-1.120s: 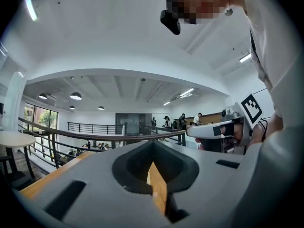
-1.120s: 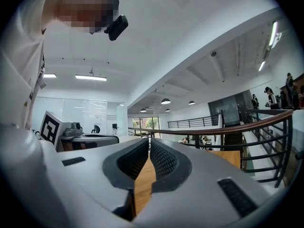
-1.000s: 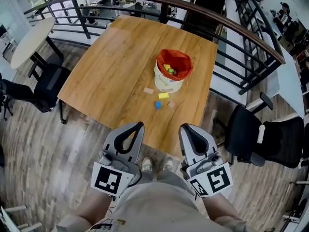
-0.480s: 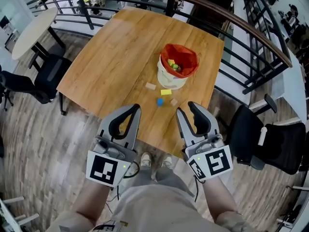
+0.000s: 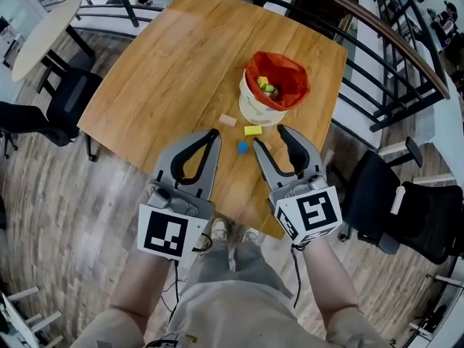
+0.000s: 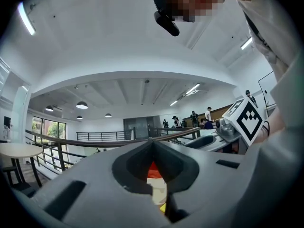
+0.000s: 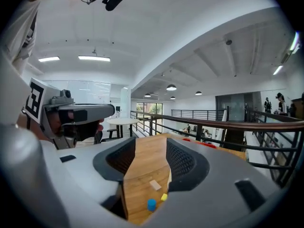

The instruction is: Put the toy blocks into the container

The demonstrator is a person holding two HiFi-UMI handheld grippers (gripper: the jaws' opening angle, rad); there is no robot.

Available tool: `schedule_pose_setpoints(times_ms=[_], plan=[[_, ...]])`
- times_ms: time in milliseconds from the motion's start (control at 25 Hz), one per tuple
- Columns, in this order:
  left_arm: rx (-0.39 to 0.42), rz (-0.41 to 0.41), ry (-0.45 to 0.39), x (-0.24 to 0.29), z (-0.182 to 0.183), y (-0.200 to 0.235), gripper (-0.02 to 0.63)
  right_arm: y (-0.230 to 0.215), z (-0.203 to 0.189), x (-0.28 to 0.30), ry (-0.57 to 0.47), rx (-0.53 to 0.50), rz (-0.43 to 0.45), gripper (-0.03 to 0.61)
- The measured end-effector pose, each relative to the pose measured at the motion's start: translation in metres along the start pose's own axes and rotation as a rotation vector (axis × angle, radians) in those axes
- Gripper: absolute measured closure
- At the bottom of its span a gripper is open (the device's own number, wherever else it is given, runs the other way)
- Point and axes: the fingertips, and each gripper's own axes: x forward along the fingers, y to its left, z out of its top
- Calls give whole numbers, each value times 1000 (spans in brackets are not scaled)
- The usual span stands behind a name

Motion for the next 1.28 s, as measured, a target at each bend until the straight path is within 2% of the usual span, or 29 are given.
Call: schedule_pose_setpoints(times_ms=[160, 360, 480, 920, 1000, 1080, 1280], plan=[[-20, -11, 41, 22, -36, 4, 603, -4, -39, 26, 64, 28, 9, 382], [-88, -15, 55, 38, -80, 8, 603, -9, -92, 54, 157, 52, 22, 376], [-113, -14, 99, 44, -111, 10, 603, -11, -122, 68, 204, 67, 30, 373], [-165, -31, 235, 65, -213, 8, 603, -13, -230, 102, 370, 126, 36, 365], [-154, -43, 246, 67, -231, 6, 603, -12, -248, 105, 398, 137, 35, 365], [-136, -59, 255, 68, -248, 3, 602, -12, -265, 106, 425, 146, 37, 365], [-168, -70, 310, 68, -282, -1, 602, -12, -294, 114, 470, 154, 38, 365]])
